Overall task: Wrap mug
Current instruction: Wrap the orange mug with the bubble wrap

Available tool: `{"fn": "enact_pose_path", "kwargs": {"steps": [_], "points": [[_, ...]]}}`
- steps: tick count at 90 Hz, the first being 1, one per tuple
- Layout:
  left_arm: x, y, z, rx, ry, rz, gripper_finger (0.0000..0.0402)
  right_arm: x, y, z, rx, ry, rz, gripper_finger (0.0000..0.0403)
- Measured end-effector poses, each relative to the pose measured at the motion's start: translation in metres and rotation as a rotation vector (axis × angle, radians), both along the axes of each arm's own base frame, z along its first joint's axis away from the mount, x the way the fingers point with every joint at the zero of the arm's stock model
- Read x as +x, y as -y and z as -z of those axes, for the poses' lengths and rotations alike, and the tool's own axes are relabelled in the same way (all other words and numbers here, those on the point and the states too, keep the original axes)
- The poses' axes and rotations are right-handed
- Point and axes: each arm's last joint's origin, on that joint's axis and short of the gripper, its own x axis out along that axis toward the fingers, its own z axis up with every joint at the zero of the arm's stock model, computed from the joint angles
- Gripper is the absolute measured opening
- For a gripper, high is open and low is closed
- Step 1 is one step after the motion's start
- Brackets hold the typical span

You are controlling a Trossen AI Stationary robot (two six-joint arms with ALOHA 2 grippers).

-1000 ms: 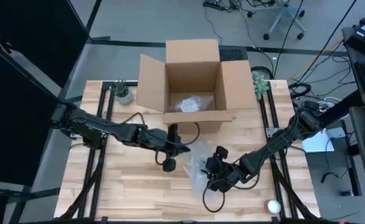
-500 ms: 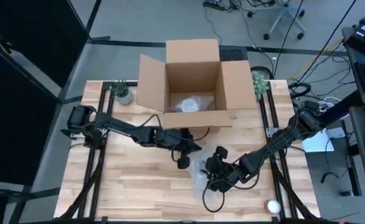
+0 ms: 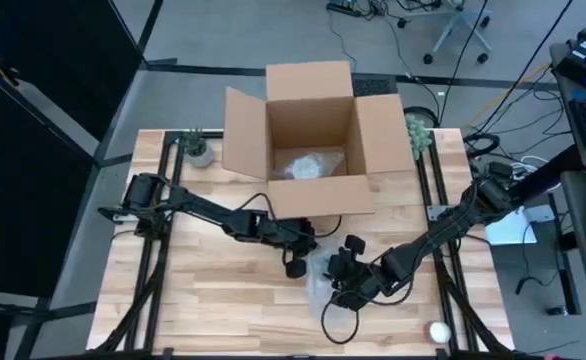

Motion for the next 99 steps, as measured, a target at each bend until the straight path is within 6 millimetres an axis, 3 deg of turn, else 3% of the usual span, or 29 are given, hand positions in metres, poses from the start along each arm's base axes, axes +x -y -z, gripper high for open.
{"fn": "enact_pose_path", "kwargs": {"steps": [28,41,52,82,99], "points": [[0.000,0.000,0.000,0.005,0.002,0.004,0.0001,0.001,-0.007,-0.050,0.090,-0.159,-0.093,0.0160],[0.000,0.000,0.000,0.005,0.003,0.004,0.0001,0.009,-0.013,-0.059,0.108,-0.087,-0.180,0.0160],[0.000,0.000,0.000,0.005,0.003,0.004,0.0001,0.023,-0.013,-0.046,0.084,-0.095,-0.208,0.0160],[0.000,0.000,0.000,0.005,0.002,0.004,0.0001,0.056,0.005,0.024,0.122,-0.367,-0.177,0.0160],[-0.003,0.001,-0.004,0.001,-0.006,0.017,0.0001,0.066,0.010,0.038,0.114,-0.376,-0.200,0.0160]]}}
